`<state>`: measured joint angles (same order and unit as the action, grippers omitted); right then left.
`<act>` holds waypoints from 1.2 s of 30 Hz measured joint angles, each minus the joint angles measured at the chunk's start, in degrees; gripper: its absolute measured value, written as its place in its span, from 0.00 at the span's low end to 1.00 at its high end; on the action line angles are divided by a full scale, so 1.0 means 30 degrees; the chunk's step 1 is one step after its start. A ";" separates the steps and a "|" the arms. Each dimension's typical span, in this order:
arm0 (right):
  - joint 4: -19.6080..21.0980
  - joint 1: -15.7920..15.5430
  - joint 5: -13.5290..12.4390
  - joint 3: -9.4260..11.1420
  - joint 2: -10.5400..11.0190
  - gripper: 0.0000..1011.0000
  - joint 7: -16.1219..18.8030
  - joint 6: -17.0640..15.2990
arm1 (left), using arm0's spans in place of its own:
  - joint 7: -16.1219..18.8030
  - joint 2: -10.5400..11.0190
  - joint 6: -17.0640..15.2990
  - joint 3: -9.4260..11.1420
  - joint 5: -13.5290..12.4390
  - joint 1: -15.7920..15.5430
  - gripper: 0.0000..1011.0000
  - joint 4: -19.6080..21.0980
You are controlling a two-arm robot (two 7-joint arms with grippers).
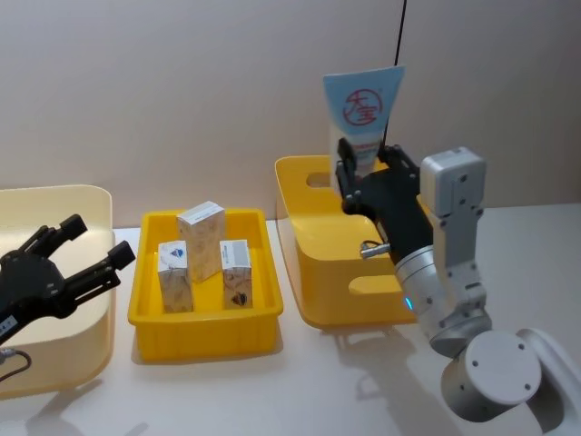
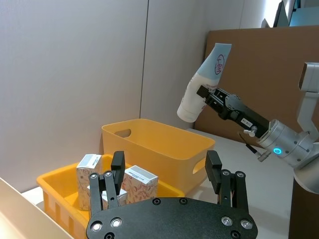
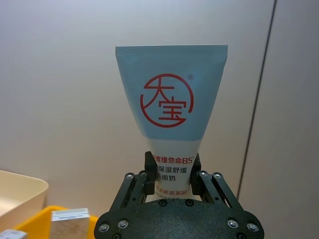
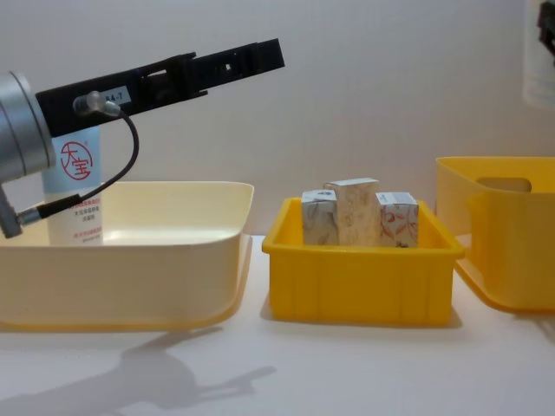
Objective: Bimanual collaborative sorting of washing and personal care products
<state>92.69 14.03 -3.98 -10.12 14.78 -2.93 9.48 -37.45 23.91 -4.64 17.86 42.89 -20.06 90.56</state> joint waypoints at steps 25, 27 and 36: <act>0.0357 -0.0302 0.0785 0.1065 -0.0785 0.38 -0.1389 -0.3759 | 0.0000 0.0001 0.0000 -0.0002 0.0000 -0.0001 0.99 -0.0001; 0.0342 -0.0291 0.0788 0.1072 -0.0814 0.38 -0.1394 -0.3831 | 0.0000 0.0000 0.0000 -0.0002 0.0000 0.0000 0.99 0.0000; 0.0134 -0.0229 0.0852 0.1122 -0.1177 0.38 -0.1400 -0.4750 | 0.0000 0.0000 0.0000 -0.0002 0.0000 -0.0001 0.99 -0.0001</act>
<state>93.09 13.34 -1.42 -6.75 11.24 -7.13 -4.77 -37.45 23.91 -4.64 17.85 42.89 -20.06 90.55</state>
